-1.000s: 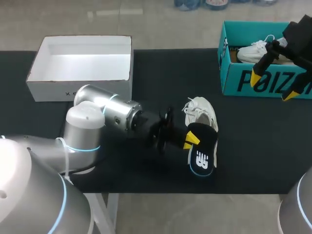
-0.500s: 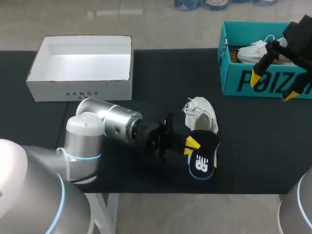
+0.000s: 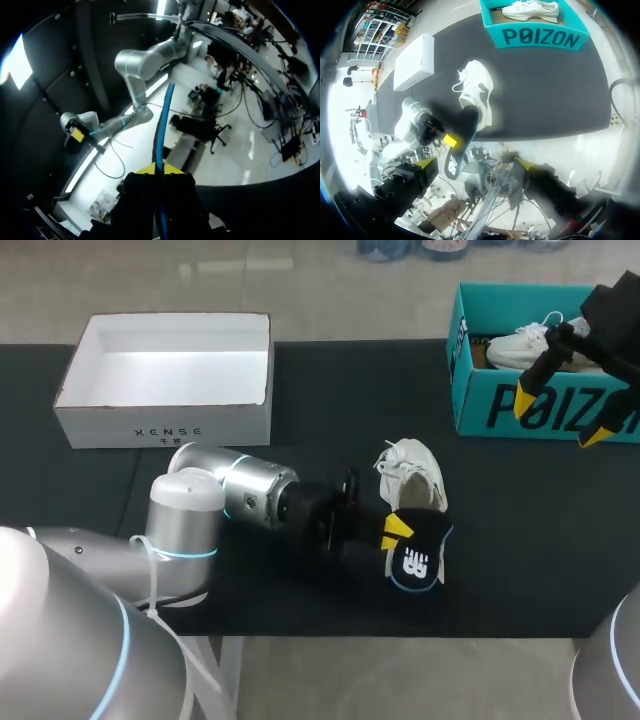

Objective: Take the shoe out of the shoebox, open the shoe tongue, remove and reinsert the insole, then place the shoe into the shoebox

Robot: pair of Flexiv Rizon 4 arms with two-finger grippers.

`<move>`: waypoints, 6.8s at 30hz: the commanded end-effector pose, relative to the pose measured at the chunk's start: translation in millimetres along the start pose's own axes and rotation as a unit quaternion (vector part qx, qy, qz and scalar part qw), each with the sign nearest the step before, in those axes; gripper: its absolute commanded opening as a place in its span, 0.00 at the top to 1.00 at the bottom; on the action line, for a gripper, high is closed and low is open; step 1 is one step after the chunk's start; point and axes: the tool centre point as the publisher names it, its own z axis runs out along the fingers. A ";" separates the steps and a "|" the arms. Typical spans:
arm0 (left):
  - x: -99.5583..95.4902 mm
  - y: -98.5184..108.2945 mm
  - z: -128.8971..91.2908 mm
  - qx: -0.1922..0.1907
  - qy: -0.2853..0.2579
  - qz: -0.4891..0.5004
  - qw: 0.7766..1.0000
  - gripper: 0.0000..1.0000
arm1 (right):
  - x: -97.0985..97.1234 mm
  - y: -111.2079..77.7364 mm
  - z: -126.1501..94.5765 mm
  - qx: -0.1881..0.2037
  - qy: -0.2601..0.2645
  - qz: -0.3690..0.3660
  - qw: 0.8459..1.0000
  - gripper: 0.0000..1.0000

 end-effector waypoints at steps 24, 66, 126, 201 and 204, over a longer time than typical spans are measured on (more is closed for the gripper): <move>-3.8 63.3 -3.7 -0.011 0.057 -0.049 0.997 1.00 | 0.7 1.1 0.2 0.001 -0.001 0.001 1.000 0.00; -14.8 43.5 18.8 -0.085 -0.003 -0.084 0.993 1.00 | 0.7 1.1 0.2 0.001 -0.001 0.001 1.000 0.00; -9.5 96.4 6.5 -0.164 -0.011 -0.090 0.982 0.76 | 0.7 1.1 0.2 0.001 -0.001 0.001 1.000 0.00; -12.4 121.0 6.8 -0.179 0.048 -0.072 0.980 1.00 | 0.7 1.1 0.2 0.001 -0.001 0.001 1.000 0.00; -13.0 128.7 1.7 -0.183 0.057 -0.072 0.979 1.00 | 0.7 1.1 0.2 0.001 -0.001 0.001 1.000 0.00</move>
